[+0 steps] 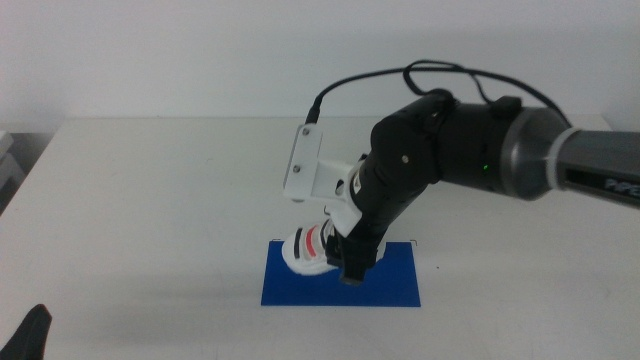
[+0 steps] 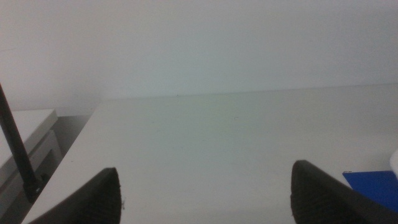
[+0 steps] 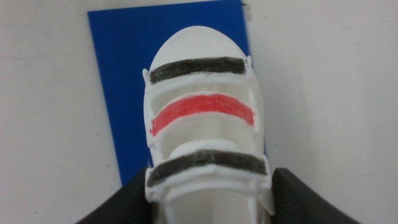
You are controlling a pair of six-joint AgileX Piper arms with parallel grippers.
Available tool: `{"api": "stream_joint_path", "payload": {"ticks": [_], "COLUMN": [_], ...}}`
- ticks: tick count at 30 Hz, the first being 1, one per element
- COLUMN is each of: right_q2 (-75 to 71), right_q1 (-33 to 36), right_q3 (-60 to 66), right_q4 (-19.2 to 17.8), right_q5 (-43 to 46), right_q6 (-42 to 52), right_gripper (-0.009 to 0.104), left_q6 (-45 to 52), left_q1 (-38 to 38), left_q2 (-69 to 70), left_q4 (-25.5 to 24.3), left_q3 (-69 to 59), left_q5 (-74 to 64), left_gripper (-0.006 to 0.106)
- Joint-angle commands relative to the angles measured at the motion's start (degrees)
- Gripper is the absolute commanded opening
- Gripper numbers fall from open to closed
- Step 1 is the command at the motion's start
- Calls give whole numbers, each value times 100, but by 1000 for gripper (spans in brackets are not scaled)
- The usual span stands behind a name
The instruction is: Use one arm to grab the shoe from the table and place it on the mat.
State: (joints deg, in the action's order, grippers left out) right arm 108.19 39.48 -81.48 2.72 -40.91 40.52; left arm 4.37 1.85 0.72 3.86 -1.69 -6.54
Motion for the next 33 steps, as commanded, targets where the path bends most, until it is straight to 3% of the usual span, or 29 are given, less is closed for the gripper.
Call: {"api": "stream_joint_path", "payload": {"ticks": [1,5,15,22,29,33], "right_q2": [-190,-46,183,277,290,290], "right_q1": [-67,-160,-304,-326,-331,-331], "right_q3": [-116,-116,-116,-116,-116,-116], "right_q4": [180,366,358,112,64,77], "right_q5": [221,221,182,160,48,43], "right_q6": [213,358,364,364,364,364], "right_gripper": [-4,-4,-4,-3,12,31], "left_q6": [-31,-31,-31,-31,-31,-31], "left_q1": [23,23,23,23,23,23], "left_q2": [76,76,76,76,76,76], "left_q4": [55,55,55,55,55,55], "left_q3": [-40,-40,-40,-40,-40,-40], "left_q5": [465,465,465,465,465,465], "left_gripper": [94,94,94,94,94,94]}}
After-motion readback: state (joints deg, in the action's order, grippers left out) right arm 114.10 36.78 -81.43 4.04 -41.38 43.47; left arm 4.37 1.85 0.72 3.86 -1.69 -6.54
